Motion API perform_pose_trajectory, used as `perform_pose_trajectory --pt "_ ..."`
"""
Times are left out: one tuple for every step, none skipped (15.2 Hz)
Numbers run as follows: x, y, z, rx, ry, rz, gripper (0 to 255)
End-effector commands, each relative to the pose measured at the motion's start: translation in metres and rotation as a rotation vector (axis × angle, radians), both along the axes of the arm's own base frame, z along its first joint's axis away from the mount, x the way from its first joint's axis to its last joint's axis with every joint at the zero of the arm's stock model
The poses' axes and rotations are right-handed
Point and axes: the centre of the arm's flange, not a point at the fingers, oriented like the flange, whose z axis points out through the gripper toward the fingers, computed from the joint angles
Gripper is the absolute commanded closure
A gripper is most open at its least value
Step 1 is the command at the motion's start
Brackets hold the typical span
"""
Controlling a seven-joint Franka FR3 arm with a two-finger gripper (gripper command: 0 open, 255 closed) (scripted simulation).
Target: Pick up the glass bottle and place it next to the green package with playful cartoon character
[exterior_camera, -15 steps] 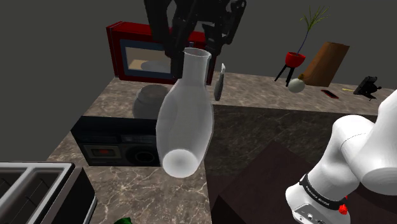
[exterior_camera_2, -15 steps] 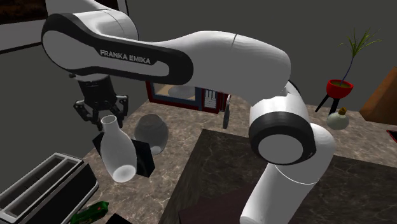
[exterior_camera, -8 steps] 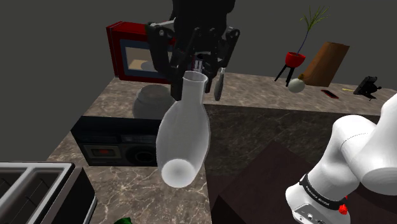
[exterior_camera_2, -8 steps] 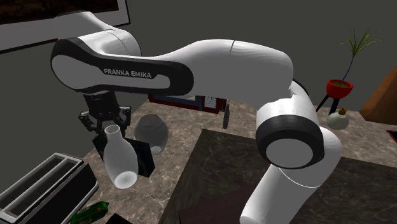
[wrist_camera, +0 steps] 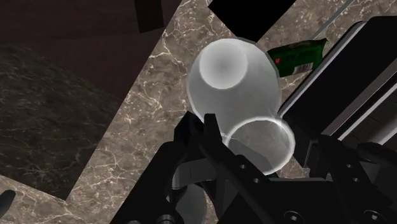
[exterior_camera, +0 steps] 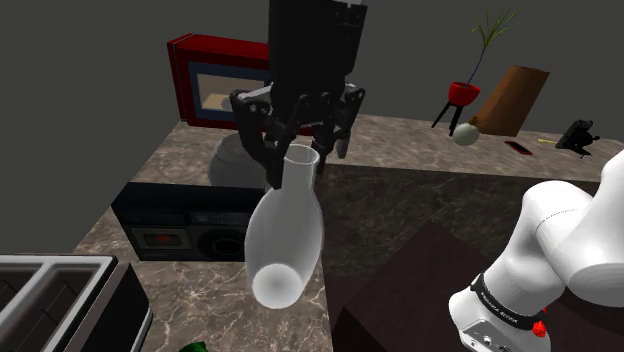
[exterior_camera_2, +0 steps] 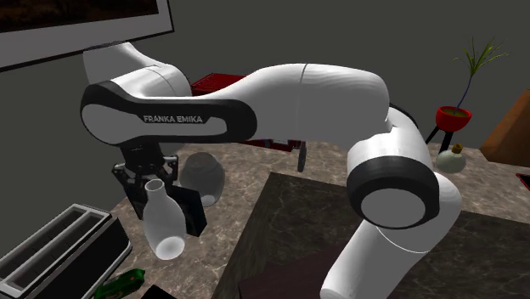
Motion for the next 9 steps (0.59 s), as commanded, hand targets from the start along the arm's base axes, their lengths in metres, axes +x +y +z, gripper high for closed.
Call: perform_pose_trajectory --pt "0.0 0.0 -0.012 0.001 -0.001 0.0 255" --pt "0.0 0.0 -0.018 0.001 -0.001 0.0 255" --pt "0.0 0.0 -0.023 0.001 -0.001 0.0 255" --pt "0.0 0.0 -0.028 0.001 -0.001 0.0 255" --pt "0.0 0.0 -0.033 0.001 -0.001 0.0 255" --pt "0.0 0.0 -0.039 0.001 -0.001 0.0 255" --pt "0.0 0.0 -0.044 0.001 -0.001 0.0 255" --pt "0.0 0.0 -0.049 0.001 -0.001 0.0 255" --pt "0.0 0.0 -0.054 0.001 -0.001 0.0 255"
